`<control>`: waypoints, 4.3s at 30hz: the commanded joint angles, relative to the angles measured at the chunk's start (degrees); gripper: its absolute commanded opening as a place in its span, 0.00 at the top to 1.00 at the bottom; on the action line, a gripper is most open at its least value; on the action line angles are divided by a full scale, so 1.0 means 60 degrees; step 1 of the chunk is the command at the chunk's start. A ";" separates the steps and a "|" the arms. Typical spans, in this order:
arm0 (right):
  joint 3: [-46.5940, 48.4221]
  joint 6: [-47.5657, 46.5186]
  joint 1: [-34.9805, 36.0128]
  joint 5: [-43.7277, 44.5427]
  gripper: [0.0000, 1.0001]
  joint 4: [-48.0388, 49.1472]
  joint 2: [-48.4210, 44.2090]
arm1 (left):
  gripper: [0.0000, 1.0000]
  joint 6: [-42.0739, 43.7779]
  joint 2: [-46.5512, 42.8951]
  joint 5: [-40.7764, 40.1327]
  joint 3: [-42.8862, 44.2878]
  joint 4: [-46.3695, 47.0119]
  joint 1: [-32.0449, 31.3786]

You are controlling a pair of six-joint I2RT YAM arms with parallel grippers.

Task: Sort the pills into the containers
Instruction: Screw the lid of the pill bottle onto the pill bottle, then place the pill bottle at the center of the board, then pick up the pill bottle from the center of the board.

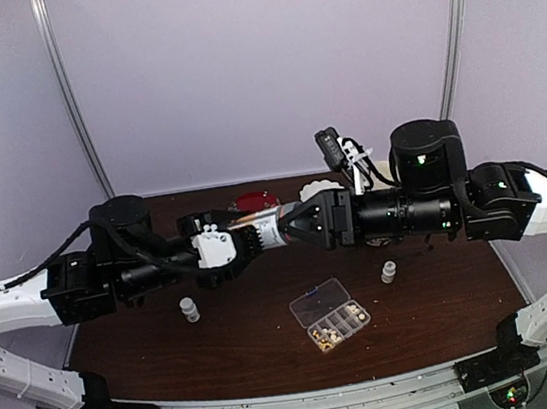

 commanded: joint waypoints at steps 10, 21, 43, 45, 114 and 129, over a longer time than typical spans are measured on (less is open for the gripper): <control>-0.1813 0.7173 -0.1015 -0.0628 1.00 0.4276 -0.0049 | 1.00 0.8034 0.1797 -0.4707 -0.0621 0.7104 -0.1167; -0.1869 0.6009 -0.1556 0.0213 1.00 0.3052 -0.1016 | 0.96 0.6295 0.1568 -0.4673 -0.0768 0.6083 -0.1233; 0.0748 -0.4563 -0.3822 0.1399 1.00 -0.6483 -0.0522 | 0.02 -0.2902 -0.1148 -0.2116 -0.1518 0.1348 -0.0899; 0.0822 -0.4799 -0.3858 0.2854 1.00 -0.7451 -0.0084 | 0.02 -0.3897 -0.1126 -0.2904 -0.1402 0.0969 -0.0850; -0.3914 -0.5413 -0.4285 0.0060 0.13 0.1369 -0.3070 | 0.20 -1.3189 0.1049 -0.1077 -0.1137 -0.6085 0.3469; -0.3903 -0.5885 -0.2905 0.0398 0.08 0.1901 -0.2046 | 0.24 -1.3526 0.2602 -0.0563 -0.0956 -0.6075 0.4066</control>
